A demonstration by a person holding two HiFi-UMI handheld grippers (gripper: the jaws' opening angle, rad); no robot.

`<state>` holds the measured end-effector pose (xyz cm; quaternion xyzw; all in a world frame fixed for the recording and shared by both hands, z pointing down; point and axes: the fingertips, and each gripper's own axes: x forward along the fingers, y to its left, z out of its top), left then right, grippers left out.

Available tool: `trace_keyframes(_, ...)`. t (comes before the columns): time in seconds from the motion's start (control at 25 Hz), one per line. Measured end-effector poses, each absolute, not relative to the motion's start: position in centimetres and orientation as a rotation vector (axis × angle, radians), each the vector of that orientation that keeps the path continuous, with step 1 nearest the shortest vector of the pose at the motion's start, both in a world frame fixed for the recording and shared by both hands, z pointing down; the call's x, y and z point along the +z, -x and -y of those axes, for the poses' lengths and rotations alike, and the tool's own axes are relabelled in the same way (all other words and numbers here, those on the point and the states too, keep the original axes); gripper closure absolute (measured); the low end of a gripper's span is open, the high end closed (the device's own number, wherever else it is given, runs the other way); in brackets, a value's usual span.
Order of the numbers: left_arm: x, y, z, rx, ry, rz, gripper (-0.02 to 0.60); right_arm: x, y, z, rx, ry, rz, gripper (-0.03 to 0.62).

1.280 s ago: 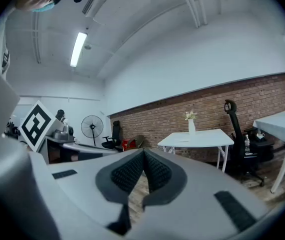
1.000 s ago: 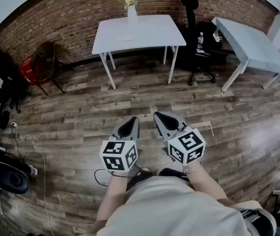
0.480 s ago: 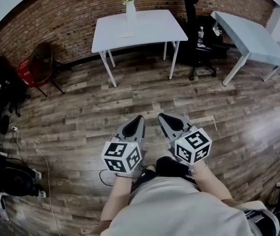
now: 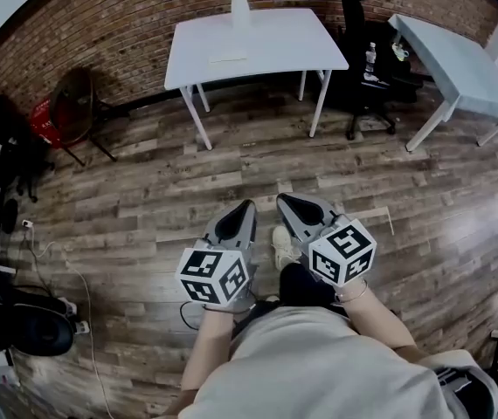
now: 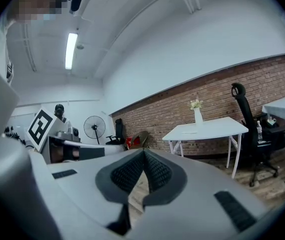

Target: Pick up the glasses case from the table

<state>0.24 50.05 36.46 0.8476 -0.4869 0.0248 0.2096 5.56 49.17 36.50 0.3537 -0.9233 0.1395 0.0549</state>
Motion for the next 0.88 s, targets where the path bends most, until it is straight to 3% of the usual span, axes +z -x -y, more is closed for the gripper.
trace_keyframes(0.56,35.1,2.3,-25.9,0.095,-2.307,1.512,0.572,35.2,-6.3,-25.0,0.403,-1.034,2.840,0.595)
trace_keyframes(0.88,36.9,0.2,-18.9,0.162,-2.280,1.459,0.572,36.4,-7.5,-17.9,0.471,-1.023,2.833,0.595)
